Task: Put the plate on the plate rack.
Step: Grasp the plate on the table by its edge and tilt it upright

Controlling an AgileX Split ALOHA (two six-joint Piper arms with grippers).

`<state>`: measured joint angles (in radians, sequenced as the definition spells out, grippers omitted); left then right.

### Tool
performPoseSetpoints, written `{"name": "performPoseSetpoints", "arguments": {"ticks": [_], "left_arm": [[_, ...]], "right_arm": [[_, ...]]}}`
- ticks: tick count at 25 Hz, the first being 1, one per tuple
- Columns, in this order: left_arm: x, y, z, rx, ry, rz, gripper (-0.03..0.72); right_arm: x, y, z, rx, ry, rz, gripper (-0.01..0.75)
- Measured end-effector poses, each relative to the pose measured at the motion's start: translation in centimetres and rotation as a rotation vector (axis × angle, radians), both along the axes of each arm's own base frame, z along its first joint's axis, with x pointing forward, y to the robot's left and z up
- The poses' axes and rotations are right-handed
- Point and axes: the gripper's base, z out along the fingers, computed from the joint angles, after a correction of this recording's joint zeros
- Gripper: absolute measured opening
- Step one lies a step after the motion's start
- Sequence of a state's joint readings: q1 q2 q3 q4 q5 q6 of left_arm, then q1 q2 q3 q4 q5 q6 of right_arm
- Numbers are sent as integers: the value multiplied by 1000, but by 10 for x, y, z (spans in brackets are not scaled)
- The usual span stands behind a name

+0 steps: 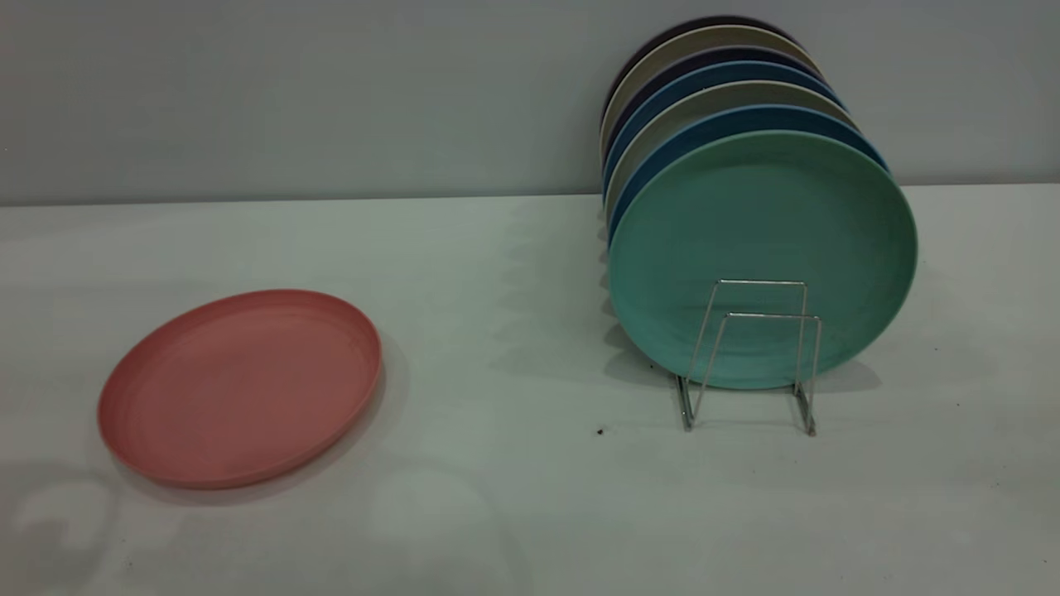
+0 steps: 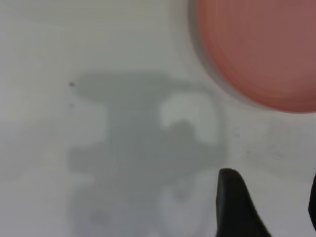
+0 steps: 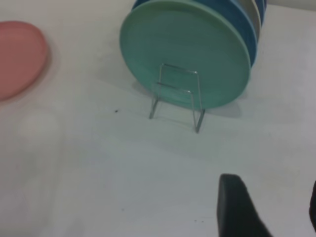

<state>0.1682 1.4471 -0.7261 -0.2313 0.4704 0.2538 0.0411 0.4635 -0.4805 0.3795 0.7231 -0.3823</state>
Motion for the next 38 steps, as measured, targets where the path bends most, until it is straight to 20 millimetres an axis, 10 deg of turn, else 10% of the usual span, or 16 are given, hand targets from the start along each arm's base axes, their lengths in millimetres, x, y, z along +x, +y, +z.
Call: {"name": "performPoseSetpoints", "arguments": {"ticks": [25,38], "left_arm": [[80,38,-116,-284,156,36,393],[90,48,-130,-207,97,117,393]], "right_arm": [[44,9,-9,30,25,74,377],[50,10,-11,49,34,77,377]]}}
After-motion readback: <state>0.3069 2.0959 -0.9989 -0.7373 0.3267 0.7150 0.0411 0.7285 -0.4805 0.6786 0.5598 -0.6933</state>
